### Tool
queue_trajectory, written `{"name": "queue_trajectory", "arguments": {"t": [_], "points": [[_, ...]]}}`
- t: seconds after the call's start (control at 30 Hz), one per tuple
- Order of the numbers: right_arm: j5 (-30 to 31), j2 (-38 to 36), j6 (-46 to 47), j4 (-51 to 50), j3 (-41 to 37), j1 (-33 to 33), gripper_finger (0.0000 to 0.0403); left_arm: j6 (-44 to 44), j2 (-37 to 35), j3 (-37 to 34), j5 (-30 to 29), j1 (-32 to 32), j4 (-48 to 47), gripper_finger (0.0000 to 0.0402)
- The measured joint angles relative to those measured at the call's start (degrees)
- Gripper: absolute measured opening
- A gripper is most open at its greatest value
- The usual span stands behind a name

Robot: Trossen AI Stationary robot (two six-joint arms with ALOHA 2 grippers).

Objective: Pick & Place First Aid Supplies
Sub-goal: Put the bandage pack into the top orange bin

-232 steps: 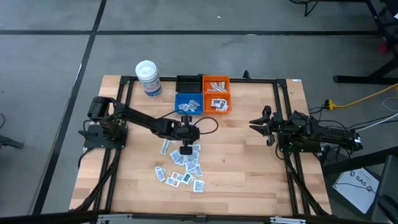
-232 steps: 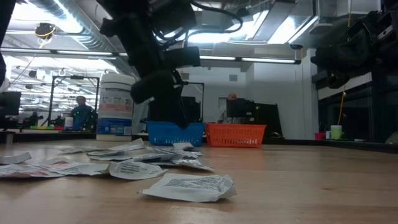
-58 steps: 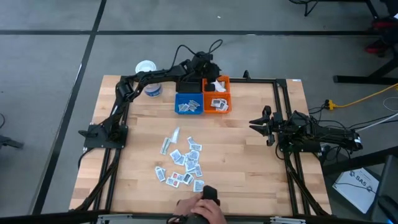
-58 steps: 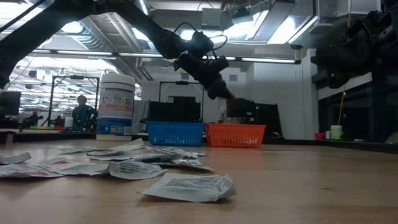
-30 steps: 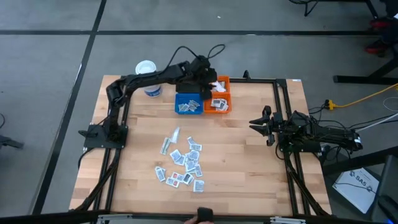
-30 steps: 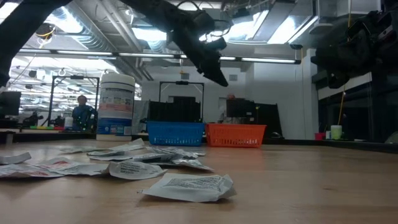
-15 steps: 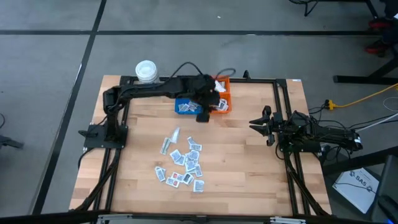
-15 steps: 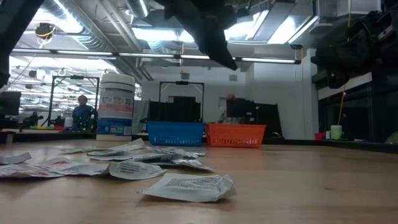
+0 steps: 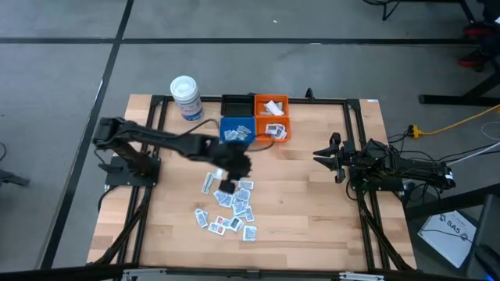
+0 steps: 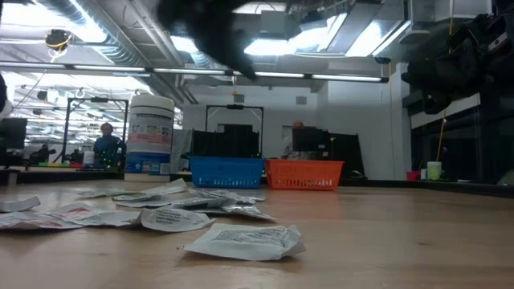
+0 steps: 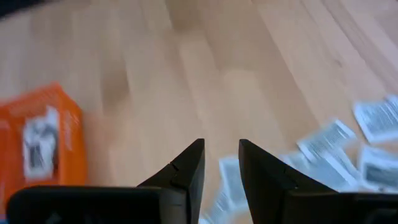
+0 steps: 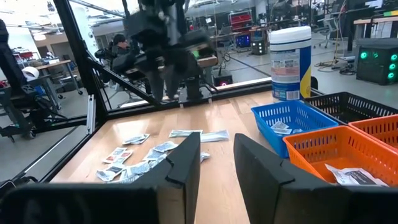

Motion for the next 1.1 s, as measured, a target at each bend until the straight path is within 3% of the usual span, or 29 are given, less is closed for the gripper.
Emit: {"name": "queue_trajectory", "arguments": {"t": [0.2, 0.33, 0.63, 0.83, 1.1], "points": [[0.02, 0.00, 0.00, 0.00, 0.01, 0.01, 0.0100, -9.47, -7.12, -8.40, -7.21, -7.04, -4.63, 0.0093], [0.02, -0.02, -0.01, 0.00, 0.00, 0.01, 0.0100, -15.85, -8.23, -9.14, -11.63, -12.52, -10.10, 0.0095], [0.00, 0.00, -0.01, 0.00, -0.01, -0.01, 0.0100, -34.11, -7.95, -9.16, -12.88, -17.98, -24.98, 0.0092], [0.01, -0.02, -0.01, 0.00, 0.00, 0.00, 0.0100, -32.77, -7.96, -11.05, -13.34, -22.10, -27.24, 0.0091], [0.00, -0.02, -0.01, 0.00, 0.01, -0.01, 0.0100, -30.17, -7.94, -19.22, -13.28, -24.76, -18.09, 0.0114]]}}
